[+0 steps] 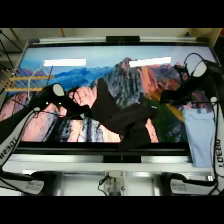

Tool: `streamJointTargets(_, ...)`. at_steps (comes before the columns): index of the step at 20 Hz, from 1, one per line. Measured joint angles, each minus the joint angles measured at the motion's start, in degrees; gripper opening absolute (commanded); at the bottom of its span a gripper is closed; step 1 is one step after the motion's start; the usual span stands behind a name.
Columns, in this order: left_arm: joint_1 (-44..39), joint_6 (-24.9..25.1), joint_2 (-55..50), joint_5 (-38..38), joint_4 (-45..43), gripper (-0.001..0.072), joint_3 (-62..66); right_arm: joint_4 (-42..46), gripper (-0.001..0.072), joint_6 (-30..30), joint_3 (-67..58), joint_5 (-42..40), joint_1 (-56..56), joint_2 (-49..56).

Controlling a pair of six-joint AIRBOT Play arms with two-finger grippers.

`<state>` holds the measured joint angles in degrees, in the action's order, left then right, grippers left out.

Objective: Fold the shirts.

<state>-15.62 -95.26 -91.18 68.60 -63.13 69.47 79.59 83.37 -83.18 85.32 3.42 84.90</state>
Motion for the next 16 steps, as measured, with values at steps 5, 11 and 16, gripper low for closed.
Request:
streamJointTargets(5, -1.7, -0.3, -1.1, -8.2, 1.0, 0.0587, -1.9, 0.0, 0.0684, -0.4, 3.1, -1.3, 0.0, 0.8)
streamJointTargets(11, -2.8, -3.6, -2.3, -13.0, 1.2, 0.0034, -2.2, -3.0, 0.0684, -1.2, 9.0, -1.5, 0.0, 0.9)
streamJointTargets(16, -3.0, -3.2, -2.1, -13.7, 1.1, 0.0033, -2.3, -11.6, 0.0684, -3.7, 16.5, -2.5, 0.0, 0.9)
